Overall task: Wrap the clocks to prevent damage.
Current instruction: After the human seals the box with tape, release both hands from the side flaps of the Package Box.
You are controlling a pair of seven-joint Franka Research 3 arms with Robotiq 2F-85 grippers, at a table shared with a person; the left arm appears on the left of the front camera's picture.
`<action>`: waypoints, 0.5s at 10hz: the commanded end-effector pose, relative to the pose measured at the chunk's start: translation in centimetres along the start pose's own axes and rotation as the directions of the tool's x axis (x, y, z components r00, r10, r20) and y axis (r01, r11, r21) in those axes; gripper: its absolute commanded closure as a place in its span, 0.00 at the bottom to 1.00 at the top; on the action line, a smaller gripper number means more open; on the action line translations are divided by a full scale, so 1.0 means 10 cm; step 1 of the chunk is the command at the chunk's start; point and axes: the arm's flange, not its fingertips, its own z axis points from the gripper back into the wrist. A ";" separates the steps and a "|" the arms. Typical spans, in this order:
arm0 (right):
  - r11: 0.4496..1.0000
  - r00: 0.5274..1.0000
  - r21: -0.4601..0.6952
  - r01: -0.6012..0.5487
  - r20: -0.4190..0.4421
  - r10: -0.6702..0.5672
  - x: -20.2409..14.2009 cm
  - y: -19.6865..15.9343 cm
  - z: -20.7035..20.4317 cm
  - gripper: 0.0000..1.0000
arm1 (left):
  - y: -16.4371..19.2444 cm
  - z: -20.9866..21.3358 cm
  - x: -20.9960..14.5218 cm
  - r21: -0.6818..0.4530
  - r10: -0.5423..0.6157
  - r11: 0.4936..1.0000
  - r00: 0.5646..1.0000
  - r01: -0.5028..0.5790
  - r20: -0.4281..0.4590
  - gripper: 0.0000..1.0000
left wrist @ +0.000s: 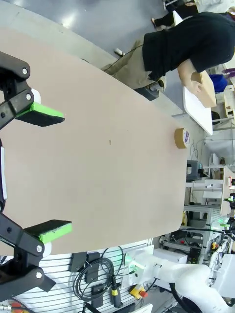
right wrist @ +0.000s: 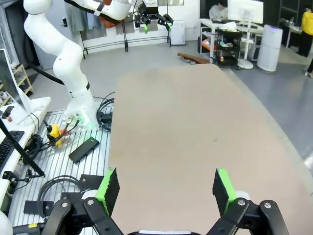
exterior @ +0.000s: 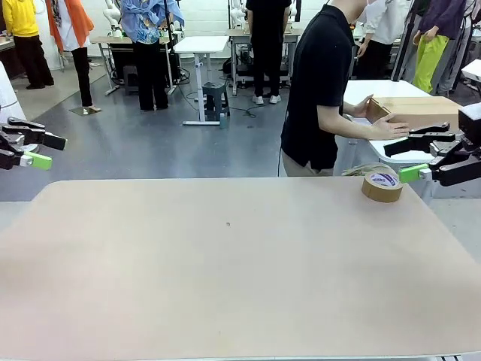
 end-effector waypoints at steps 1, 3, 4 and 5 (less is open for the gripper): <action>1.000 1.000 0.011 -0.026 0.009 0.026 0.03 0.02 -0.01 0.00 | 0.00 0.04 0.00 0.007 0.001 1.000 1.000 -0.001 -0.005 0.00; 1.000 1.000 0.011 -0.026 0.009 0.026 0.03 0.02 -0.01 0.00 | 0.00 0.04 0.00 0.007 0.001 1.000 1.000 -0.001 -0.005 0.00; 1.000 1.000 0.011 -0.026 0.009 0.026 0.03 0.02 -0.01 0.00 | 0.00 0.04 0.00 0.007 0.001 1.000 1.000 -0.001 -0.005 0.00; 1.000 1.000 0.011 -0.026 0.009 0.026 0.03 0.02 -0.01 0.00 | 0.00 0.04 0.00 0.007 0.001 1.000 1.000 -0.001 -0.005 0.00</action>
